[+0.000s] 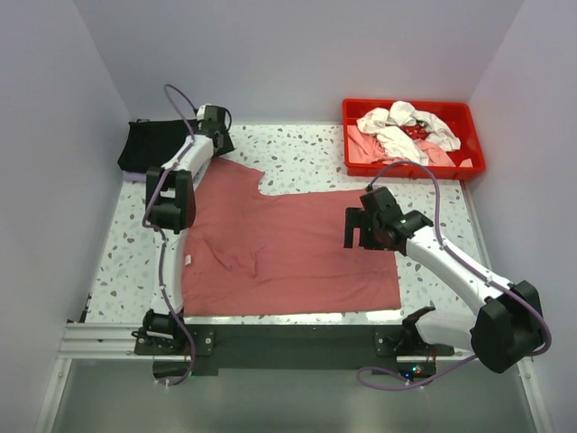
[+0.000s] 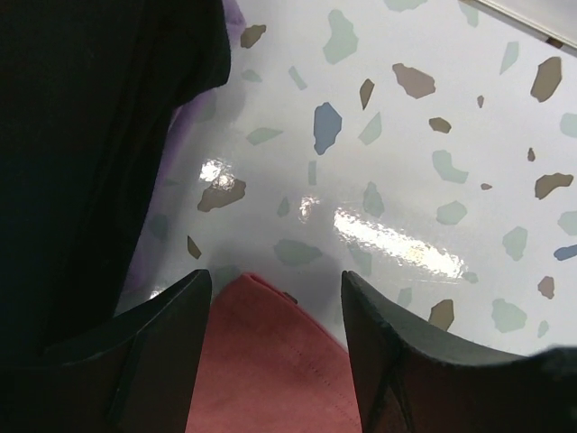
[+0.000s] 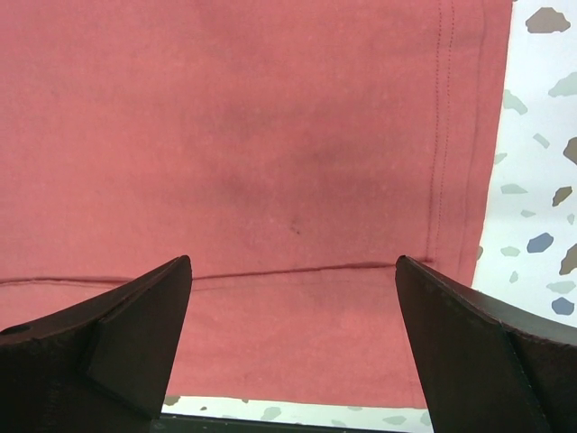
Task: Fold and stack the t-shirts
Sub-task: Fold the tshirt
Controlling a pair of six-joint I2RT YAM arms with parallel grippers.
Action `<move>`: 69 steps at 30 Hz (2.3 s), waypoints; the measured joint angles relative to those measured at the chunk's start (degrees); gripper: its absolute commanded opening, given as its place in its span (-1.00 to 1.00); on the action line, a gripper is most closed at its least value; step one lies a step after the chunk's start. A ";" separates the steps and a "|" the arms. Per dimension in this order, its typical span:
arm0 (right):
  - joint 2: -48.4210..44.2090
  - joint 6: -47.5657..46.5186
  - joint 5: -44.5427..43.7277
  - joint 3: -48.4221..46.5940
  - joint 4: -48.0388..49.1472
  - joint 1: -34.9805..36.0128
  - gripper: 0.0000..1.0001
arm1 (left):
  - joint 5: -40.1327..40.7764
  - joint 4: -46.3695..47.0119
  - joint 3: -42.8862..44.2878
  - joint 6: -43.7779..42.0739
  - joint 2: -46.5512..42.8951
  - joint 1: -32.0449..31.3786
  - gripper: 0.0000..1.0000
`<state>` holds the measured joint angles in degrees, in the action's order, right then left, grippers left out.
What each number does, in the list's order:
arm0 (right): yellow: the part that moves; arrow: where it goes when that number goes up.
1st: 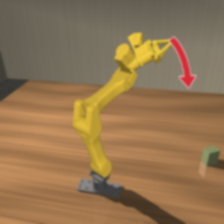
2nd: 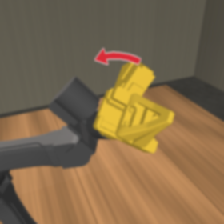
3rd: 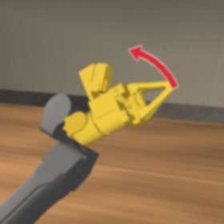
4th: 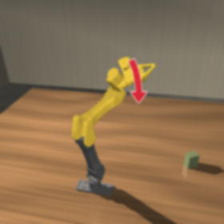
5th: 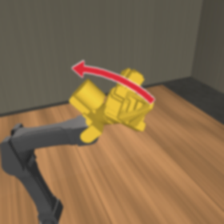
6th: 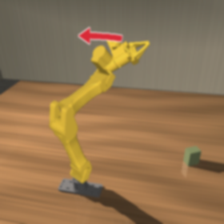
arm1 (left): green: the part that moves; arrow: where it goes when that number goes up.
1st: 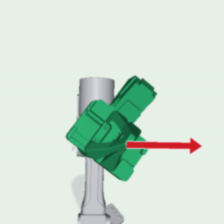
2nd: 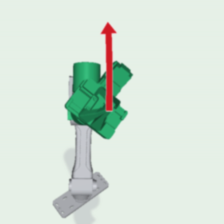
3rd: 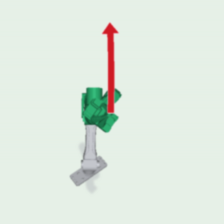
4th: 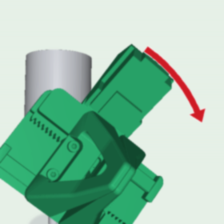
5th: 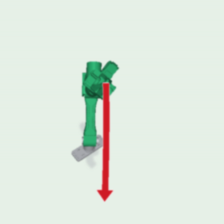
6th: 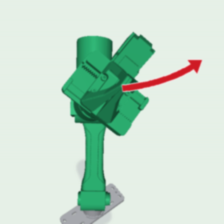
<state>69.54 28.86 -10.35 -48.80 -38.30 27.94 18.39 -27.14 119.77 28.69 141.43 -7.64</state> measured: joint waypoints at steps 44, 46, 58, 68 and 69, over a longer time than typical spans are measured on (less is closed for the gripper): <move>39.69 1.95 -16.94 -33.59 6.14 -8.81 0.89 | -6.97 10.62 -32.87 0.15 -26.56 -0.76 -1.00; 42.51 2.40 -18.58 -35.06 6.25 -8.90 0.89 | -8.15 12.44 -35.50 0.13 -29.22 -0.87 -1.00; 50.60 4.63 -24.24 -39.85 7.56 -9.49 0.89 | -11.45 14.84 -44.59 -0.42 -35.52 -1.07 -1.00; 52.87 6.10 -24.72 -41.20 7.30 -9.57 0.65 | -12.00 16.06 -46.45 -0.42 -38.23 -1.11 -1.00; 52.87 6.25 -24.76 -41.13 7.28 -9.57 0.60 | -12.00 15.98 -46.73 -0.42 -38.47 -1.11 -1.00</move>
<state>122.41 35.11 -35.11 -89.93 -31.03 18.37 6.39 -11.16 73.03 28.27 102.96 -8.75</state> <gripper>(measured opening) 0.851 0.019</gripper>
